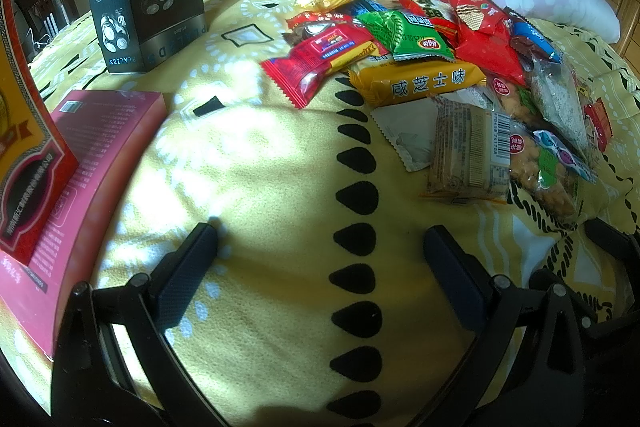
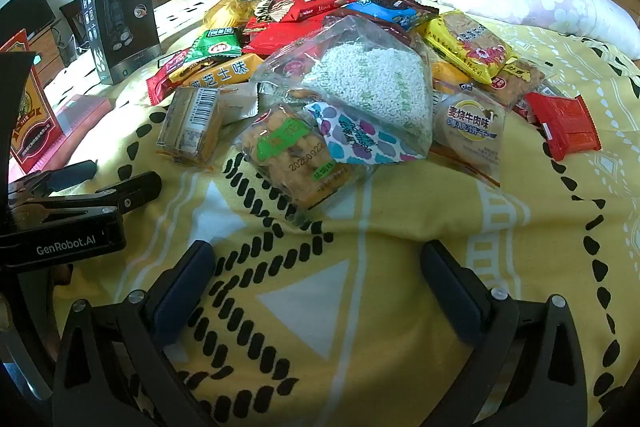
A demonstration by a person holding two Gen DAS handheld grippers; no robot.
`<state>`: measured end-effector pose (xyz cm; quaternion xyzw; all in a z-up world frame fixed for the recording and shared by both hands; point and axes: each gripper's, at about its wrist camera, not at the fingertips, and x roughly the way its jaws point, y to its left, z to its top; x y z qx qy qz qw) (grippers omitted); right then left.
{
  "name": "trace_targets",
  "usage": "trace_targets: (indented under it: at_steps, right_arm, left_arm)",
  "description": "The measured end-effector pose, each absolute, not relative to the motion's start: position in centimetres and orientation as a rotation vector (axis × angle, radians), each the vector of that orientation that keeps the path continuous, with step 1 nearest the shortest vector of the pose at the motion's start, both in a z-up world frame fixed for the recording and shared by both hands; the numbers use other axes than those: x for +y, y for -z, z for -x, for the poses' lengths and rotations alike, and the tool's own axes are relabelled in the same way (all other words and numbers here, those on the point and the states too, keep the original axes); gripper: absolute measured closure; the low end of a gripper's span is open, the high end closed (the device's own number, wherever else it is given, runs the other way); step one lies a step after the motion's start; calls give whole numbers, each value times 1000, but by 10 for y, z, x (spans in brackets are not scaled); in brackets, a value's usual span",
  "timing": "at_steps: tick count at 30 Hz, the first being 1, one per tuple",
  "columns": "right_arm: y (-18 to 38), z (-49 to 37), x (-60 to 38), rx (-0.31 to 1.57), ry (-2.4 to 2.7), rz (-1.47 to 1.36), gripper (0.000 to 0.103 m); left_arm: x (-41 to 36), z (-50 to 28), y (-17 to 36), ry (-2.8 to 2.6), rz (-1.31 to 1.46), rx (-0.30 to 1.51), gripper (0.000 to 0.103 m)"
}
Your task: Organize snacks
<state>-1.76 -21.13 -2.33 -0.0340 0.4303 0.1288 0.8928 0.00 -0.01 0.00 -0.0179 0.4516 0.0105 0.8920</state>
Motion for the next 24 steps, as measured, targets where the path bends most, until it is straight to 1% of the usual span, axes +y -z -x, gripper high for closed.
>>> trace_targets:
  at_steps: [20, 24]
  right_arm:
    - [23, 18, -211, 897, -267, 74, 0]
    - [13, 18, -206, 1000, -286, 125, 0]
  left_arm:
    - [0, 0, 0, -20, 37, 939, 0]
    - [0, 0, -1, -14, 43, 935, 0]
